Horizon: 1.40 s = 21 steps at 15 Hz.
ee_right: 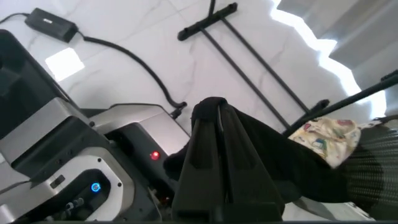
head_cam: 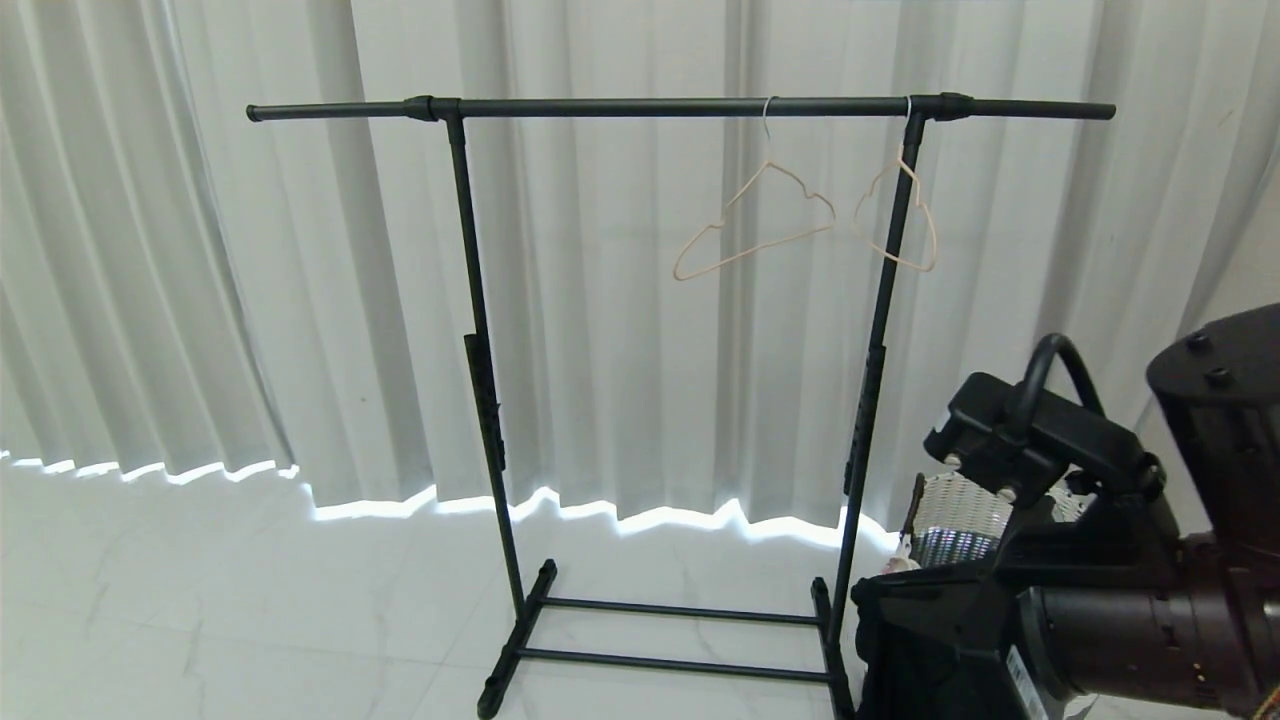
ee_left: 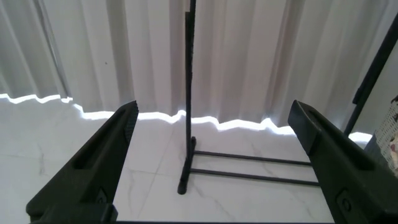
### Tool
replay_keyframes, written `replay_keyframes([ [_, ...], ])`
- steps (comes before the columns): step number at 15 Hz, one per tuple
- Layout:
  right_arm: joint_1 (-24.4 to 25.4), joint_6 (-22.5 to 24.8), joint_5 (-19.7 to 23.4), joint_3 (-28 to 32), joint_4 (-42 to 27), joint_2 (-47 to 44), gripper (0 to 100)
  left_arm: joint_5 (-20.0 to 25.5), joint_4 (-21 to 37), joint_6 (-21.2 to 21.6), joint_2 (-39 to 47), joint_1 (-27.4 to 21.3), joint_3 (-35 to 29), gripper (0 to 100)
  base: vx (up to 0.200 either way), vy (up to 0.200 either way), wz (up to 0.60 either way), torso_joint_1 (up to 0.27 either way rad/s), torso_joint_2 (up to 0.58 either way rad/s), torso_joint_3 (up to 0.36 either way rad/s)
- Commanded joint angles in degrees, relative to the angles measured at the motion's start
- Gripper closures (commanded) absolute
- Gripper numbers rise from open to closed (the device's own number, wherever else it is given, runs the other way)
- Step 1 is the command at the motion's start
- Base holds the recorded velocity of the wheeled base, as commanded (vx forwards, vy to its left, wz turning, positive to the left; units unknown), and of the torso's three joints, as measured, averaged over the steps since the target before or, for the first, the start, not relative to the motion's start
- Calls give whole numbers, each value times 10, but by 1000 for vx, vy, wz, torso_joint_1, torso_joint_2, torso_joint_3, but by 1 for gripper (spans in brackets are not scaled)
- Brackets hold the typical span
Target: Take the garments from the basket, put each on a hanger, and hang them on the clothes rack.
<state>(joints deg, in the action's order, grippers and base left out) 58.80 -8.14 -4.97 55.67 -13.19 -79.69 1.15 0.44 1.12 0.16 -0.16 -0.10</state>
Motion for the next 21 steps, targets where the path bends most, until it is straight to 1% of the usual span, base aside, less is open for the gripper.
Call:
replay_keyframes([
  [1, 7, -1, 1, 2, 4, -28, 100, 4, 0, 13, 0, 0, 0, 0, 0, 0, 0, 0, 0, 0],
  [2, 8, -4, 1, 5, 4, -29, 100, 23, -4, 26, -1, 0, 0, 0, 0, 0, 0, 0, 0, 0],
  [3, 8, -6, 1, 6, 7, -29, 100, 64, -11, 26, 0, 0, -19, 0, 0, 0, 0, 0, 0, 0],
  [4, 8, -6, 0, 5, 15, -27, 100, 119, -11, 22, 23, -3, -79, 0, 0, 0, 0, 0, 0, 0],
  [5, 8, -6, 0, 6, 18, -26, 100, 131, -11, 22, 34, -3, -90, 0, 0, 0, 0, 0, 0, 0],
  [6, 10, -5, -1, 8, 43, -26, 100, 165, -12, 24, 121, -1, -186, 0, 0, 0, 0, 0, 0, 0],
  [7, 11, -5, -1, 8, 57, -26, 100, 178, -12, 27, 177, -5, -221, 0, 0, 0, 0, 0, 0, 0],
  [8, 11, -5, -1, 13, 66, -27, 100, 201, -12, 38, 260, -5, -272, 0, 0, 0, 0, 0, 0, 0],
  [9, 10, -5, -1, 18, 67, -27, 100, 219, -13, 43, 311, -5, -293, 0, 0, 0, 0, 0, 0, 0],
  [10, 8, -5, -1, 26, 67, -28, 100, 241, -13, 49, 370, -23, -306, 0, 0, 0, 0, 0, 0, 0],
  [12, 6, -5, -1, 37, 74, -27, 100, 243, -13, 51, 449, -103, -314, 0, 0, 0, 0, 0, 0, 0],
  [13, 5, -5, -2, 39, 82, -24, 100, 233, -14, 49, 519, -181, -344, 0, 0, 0, 0, 0, 0, 0],
  [15, 4, -5, -2, 39, 84, -21, 100, 182, -15, 44, 625, -272, -402, 0, 0, 0, 0, 0, 0, 0],
  [16, 2, -5, -2, 39, 84, -21, 100, 163, -16, 42, 659, -301, -414, 0, 0, 0, 0, 0, 0, 0],
  [17, -2, -3, -1, 45, 89, -25, 100, 158, -16, 31, 698, -355, -421, 0, 0, 0, 0, 0, 0, 0],
  [19, -8, -3, -1, 50, 108, -29, 100, 157, -17, 10, 749, -436, -424, 0, 0, 0, 0, 0, 0, 0],
  [21, -12, -3, 0, 51, 110, -28, 100, 156, -39, -5, 817, -485, -437, 0, 0, 0, 0, 0, 0, 0],
])
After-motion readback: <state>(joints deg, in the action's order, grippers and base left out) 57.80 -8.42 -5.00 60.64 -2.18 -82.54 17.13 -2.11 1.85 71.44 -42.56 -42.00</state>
